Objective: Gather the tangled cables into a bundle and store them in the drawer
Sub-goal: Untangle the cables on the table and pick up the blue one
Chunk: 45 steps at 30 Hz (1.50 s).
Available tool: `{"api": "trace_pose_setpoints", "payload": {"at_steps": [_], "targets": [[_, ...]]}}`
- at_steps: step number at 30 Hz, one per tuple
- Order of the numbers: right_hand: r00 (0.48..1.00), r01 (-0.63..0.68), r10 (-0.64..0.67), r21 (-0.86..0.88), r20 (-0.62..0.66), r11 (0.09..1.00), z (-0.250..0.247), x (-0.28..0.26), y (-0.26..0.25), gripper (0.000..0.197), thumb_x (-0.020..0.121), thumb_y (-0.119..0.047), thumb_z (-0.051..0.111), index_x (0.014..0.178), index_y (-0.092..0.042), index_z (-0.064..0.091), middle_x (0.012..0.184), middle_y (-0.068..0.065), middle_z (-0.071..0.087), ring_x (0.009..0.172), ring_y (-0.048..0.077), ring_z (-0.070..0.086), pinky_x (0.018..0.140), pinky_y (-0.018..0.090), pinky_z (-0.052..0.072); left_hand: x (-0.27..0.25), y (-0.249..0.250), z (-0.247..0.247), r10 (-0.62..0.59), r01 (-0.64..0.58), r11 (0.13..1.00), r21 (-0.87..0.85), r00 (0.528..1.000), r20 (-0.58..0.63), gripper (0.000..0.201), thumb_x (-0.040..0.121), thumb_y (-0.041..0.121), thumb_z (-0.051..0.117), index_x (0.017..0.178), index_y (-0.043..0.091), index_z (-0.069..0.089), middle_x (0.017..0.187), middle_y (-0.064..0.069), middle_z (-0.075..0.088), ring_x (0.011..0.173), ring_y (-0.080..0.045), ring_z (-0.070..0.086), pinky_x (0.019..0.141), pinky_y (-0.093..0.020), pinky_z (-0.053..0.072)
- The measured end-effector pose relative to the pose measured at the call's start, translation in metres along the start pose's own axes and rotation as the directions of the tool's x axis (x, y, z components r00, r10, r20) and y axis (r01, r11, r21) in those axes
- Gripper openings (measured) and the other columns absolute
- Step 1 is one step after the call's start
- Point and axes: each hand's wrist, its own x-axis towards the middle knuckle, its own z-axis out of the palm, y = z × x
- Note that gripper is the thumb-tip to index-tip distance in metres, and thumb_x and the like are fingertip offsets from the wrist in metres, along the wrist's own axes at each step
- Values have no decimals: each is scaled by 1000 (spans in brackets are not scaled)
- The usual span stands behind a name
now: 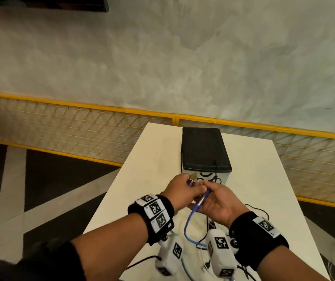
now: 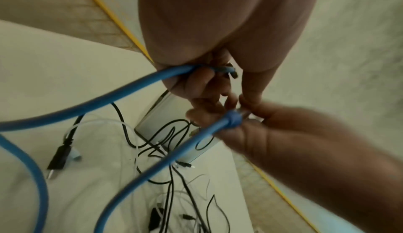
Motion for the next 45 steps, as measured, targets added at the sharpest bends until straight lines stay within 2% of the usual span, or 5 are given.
{"api": "trace_pose_setpoints", "payload": {"at_steps": [17,26,35,38,45], "targets": [[997,-27,30,47,-70,999,-27,0,-11,21,100,-15,48,86,-8,63,68,7,70,61,22,72,60,36,60,-66,-33,-15,-174,94,977,190,867,468,19,77,23,79,79,16,61,70,-8,52,46,-7,37,43,-21,30],[982,3,60,-330,180,944,-37,-70,31,12,95,-3,51,88,-12,56,66,13,53,58,26,55,63,39,48,-46,-3,-49,-80,111,963,-244,988,135,2,91,7,61,90,9,62,59,1,32,45,-9,23,42,-18,20],[911,78,389,-983,137,164,-93,-84,100,10,89,-40,48,94,-38,57,99,-13,58,92,6,52,85,18,40,-32,52,-66,12,27,927,-373,995,101,56,98,52,38,90,12,75,51,0,43,43,-16,44,51,-27,41],[906,42,394,-958,156,285,-96,-62,99,23,96,-18,52,116,-12,60,110,8,65,103,17,62,76,6,42,-34,55,-64,5,40,925,-377,993,118,56,98,53,38,87,12,75,53,-3,51,47,-19,54,53,-29,43],[961,97,-272,-872,-43,480,-87,-11,51,16,85,-15,57,71,-12,63,57,0,64,55,16,58,50,24,39,-38,46,-56,-26,86,906,-415,989,149,55,99,48,37,98,4,70,64,-8,62,62,-26,67,62,-36,54]]}}
